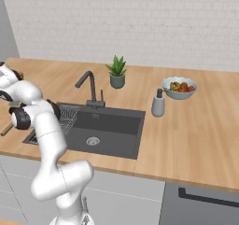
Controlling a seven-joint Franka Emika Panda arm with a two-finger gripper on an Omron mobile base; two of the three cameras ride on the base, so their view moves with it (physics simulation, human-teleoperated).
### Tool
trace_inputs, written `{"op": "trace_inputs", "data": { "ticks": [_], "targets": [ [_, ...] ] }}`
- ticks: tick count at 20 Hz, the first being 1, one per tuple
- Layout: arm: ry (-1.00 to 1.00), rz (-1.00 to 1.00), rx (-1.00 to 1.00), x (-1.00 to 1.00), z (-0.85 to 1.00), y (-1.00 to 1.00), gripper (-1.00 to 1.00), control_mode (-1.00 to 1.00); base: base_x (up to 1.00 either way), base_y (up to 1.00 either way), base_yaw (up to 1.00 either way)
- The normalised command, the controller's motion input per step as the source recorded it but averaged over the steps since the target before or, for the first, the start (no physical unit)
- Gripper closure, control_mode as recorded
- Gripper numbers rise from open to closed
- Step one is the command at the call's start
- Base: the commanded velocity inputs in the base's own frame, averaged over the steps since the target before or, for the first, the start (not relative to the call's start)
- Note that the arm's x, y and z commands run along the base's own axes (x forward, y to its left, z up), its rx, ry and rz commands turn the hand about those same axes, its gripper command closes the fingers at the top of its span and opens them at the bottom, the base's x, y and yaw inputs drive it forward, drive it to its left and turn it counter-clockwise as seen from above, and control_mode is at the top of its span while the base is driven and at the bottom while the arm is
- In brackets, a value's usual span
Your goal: Pick the pan and sponge and place them into the sink. Then turn on the water.
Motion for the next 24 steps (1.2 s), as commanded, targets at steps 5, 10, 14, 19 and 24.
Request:
{"op": "trace_inputs", "data": {
  "ticks": [5, 10, 14, 19, 24],
  "targets": [
    [0.11, -0.07, 0.05, 0.08, -0.37, 0.00, 1.00, -1.00, 0.00, 0.00, 0.00],
    [0.11, -0.05, 0.05, 0.15, -0.36, 0.00, 1.00, -1.00, 0.00, 0.00, 0.00],
    [0.09, -0.03, 0.03, 0.30, -0.21, 0.00, 1.00, -1.00, 0.00, 0.00, 0.00],
    [0.06, -0.01, 0.02, 0.22, -0.19, 0.00, 1.00, -1.00, 0.00, 0.00, 0.00],
    [0.03, -0.01, 0.00, 0.01, -0.20, 0.02, -1.00, -1.00, 0.00, 0.00, 0.00]
  ]
}}
